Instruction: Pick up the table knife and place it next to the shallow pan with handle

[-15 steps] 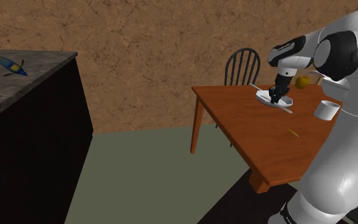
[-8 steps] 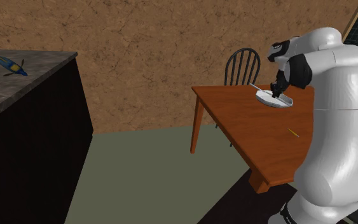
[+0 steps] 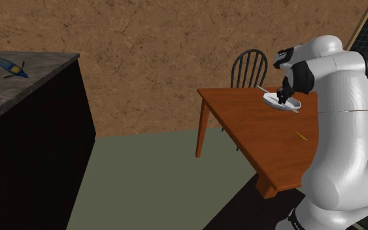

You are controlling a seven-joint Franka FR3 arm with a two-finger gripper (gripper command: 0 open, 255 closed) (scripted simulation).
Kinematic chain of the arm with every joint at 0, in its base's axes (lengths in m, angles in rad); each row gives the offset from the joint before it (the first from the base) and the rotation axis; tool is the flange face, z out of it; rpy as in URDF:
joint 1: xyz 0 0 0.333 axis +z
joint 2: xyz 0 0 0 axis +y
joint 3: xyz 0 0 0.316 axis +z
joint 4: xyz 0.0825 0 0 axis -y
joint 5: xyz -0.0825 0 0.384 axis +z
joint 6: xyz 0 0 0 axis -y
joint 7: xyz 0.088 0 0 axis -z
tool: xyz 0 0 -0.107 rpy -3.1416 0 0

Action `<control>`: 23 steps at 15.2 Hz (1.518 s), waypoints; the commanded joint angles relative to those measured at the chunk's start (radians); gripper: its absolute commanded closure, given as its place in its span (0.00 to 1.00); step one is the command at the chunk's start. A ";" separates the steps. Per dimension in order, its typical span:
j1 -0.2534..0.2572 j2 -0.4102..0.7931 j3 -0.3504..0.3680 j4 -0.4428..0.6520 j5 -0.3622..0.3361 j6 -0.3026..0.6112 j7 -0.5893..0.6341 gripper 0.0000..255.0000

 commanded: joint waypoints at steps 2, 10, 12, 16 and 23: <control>0.001 0.012 0.005 -0.023 0.008 0.033 -0.005 1.00; 0.001 0.044 0.020 -0.085 0.031 0.120 -0.019 1.00; 0.000 0.056 0.026 -0.100 0.039 0.145 -0.024 1.00; 0.000 0.056 0.026 -0.100 0.039 0.145 -0.024 1.00; 0.000 0.055 0.026 -0.100 0.039 0.145 -0.024 0.00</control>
